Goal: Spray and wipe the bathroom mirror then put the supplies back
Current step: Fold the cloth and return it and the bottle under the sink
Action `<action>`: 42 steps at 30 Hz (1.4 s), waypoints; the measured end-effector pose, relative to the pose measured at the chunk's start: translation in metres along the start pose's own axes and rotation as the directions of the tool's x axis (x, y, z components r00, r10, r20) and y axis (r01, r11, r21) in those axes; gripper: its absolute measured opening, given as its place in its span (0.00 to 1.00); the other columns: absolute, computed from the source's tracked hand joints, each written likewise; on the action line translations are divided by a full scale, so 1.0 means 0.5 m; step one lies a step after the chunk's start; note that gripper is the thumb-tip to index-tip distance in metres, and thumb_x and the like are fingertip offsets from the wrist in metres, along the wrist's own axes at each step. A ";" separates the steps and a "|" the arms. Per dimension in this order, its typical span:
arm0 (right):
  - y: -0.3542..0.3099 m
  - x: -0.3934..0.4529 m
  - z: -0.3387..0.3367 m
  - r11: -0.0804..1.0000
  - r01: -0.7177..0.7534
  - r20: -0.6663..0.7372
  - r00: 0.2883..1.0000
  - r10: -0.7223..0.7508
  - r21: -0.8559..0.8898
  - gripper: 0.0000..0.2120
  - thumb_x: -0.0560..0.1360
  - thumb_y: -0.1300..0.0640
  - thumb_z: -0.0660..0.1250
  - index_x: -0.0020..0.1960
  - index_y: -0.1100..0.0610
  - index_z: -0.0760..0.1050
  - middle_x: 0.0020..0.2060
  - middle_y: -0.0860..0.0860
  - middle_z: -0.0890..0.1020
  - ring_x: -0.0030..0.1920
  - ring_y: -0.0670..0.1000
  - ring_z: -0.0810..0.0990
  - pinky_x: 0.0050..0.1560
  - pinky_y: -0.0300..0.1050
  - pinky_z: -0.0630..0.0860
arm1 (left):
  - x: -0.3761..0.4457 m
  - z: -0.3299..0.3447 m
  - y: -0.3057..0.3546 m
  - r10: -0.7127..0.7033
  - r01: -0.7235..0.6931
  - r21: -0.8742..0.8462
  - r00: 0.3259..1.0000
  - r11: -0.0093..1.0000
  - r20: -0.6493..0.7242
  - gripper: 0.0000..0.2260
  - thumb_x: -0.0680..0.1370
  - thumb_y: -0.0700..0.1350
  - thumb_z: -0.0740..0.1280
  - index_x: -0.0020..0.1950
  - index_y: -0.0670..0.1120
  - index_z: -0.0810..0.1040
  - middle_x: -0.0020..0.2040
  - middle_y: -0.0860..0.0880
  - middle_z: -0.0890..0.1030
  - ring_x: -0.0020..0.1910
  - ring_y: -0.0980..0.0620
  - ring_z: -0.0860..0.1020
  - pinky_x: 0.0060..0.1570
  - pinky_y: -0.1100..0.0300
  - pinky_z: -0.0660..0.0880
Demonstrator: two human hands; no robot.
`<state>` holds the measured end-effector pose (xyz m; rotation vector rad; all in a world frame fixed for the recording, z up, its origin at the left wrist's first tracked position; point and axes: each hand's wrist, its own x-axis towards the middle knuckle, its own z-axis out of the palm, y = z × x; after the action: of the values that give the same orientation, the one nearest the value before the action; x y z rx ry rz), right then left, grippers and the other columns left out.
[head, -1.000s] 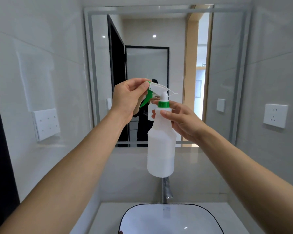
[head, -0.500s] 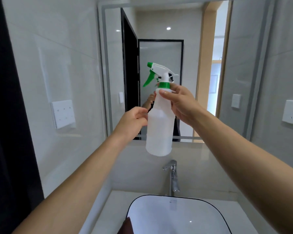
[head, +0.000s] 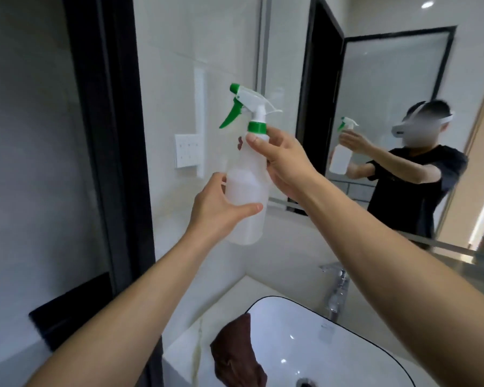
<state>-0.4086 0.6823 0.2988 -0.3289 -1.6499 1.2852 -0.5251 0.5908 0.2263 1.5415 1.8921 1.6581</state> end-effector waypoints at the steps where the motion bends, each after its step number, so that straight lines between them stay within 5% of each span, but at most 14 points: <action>1: 0.005 -0.008 0.012 1.000 -0.009 0.039 0.999 0.008 0.009 0.30 0.71 0.54 0.76 0.68 0.64 0.73 0.59 0.61 0.83 0.59 0.58 0.83 0.65 0.55 0.77 | -0.020 -0.014 -0.003 -0.013 0.013 -0.007 0.999 1.000 -0.048 0.31 0.63 0.55 0.82 0.61 0.53 0.73 0.54 0.56 0.79 0.53 0.53 0.79 0.53 0.53 0.79; 6: 0.048 -0.074 0.093 0.983 -0.152 0.284 0.942 0.176 -0.105 0.27 0.72 0.41 0.71 0.66 0.54 0.75 0.58 0.50 0.84 0.59 0.51 0.83 0.62 0.55 0.77 | -0.123 -0.113 -0.007 -0.079 0.078 -0.016 0.973 0.997 -0.219 0.30 0.63 0.55 0.81 0.60 0.51 0.74 0.54 0.55 0.80 0.52 0.55 0.81 0.52 0.50 0.81; 10: 0.081 -0.142 0.162 0.967 -0.252 0.439 0.866 0.240 -0.032 0.20 0.77 0.41 0.67 0.66 0.46 0.74 0.58 0.45 0.84 0.59 0.51 0.83 0.60 0.58 0.79 | -0.195 -0.179 -0.013 -0.103 0.107 -0.005 0.951 0.994 -0.292 0.35 0.60 0.56 0.82 0.64 0.52 0.72 0.56 0.54 0.81 0.53 0.54 0.82 0.49 0.51 0.82; 14: 0.096 -0.202 0.232 0.971 -0.238 0.439 0.875 0.206 0.019 0.20 0.78 0.43 0.67 0.68 0.49 0.73 0.59 0.49 0.83 0.59 0.51 0.83 0.59 0.60 0.80 | -0.263 -0.220 -0.035 -0.130 0.138 -0.003 0.926 0.990 -0.354 0.29 0.67 0.49 0.82 0.61 0.48 0.71 0.55 0.52 0.81 0.52 0.55 0.81 0.45 0.59 0.78; 21: 0.148 -0.305 0.325 0.959 -0.274 0.377 0.897 0.230 0.066 0.22 0.78 0.46 0.69 0.65 0.58 0.75 0.56 0.53 0.84 0.53 0.51 0.85 0.56 0.54 0.82 | -0.382 -0.253 -0.104 -0.160 0.162 -0.023 0.922 0.986 -0.351 0.20 0.76 0.50 0.74 0.65 0.59 0.73 0.54 0.64 0.80 0.53 0.66 0.79 0.48 0.68 0.77; 27: 0.219 -0.382 0.351 0.946 -0.322 0.352 0.890 0.289 0.039 0.23 0.76 0.45 0.71 0.64 0.57 0.75 0.56 0.53 0.84 0.54 0.52 0.85 0.57 0.56 0.82 | -0.440 -0.250 -0.180 -0.254 0.243 -0.073 0.932 0.967 -0.261 0.23 0.79 0.51 0.70 0.73 0.57 0.70 0.60 0.58 0.81 0.58 0.58 0.80 0.59 0.53 0.79; 34: 0.347 -0.480 0.352 0.927 -0.371 0.399 0.859 0.322 0.051 0.24 0.75 0.44 0.71 0.65 0.55 0.75 0.58 0.52 0.83 0.57 0.51 0.84 0.60 0.56 0.80 | -0.516 -0.194 -0.292 -0.403 0.352 -0.234 0.886 0.906 -0.231 0.21 0.83 0.59 0.56 0.75 0.58 0.67 0.66 0.56 0.78 0.64 0.56 0.77 0.66 0.51 0.74; 37: 0.440 -0.535 0.340 0.905 -0.424 0.458 0.814 0.358 0.045 0.25 0.75 0.45 0.70 0.68 0.54 0.73 0.61 0.52 0.82 0.60 0.51 0.82 0.62 0.53 0.79 | -0.557 -0.162 -0.374 -0.489 0.420 -0.288 0.840 0.861 -0.234 0.25 0.81 0.61 0.57 0.77 0.55 0.63 0.67 0.54 0.77 0.65 0.54 0.76 0.66 0.51 0.74; 42: 0.635 -0.662 0.315 0.882 -0.471 0.479 0.778 0.406 0.018 0.19 0.80 0.53 0.67 0.69 0.56 0.72 0.61 0.53 0.82 0.61 0.51 0.82 0.62 0.53 0.79 | -0.659 -0.081 -0.548 -0.604 0.524 -0.314 0.750 0.792 -0.269 0.11 0.85 0.55 0.57 0.65 0.54 0.65 0.52 0.58 0.76 0.53 0.53 0.77 0.52 0.55 0.77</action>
<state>-0.4826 0.4854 -0.1384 -0.3559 -1.9367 1.9464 -0.5611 0.3579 -0.1337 0.4968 1.9748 1.8311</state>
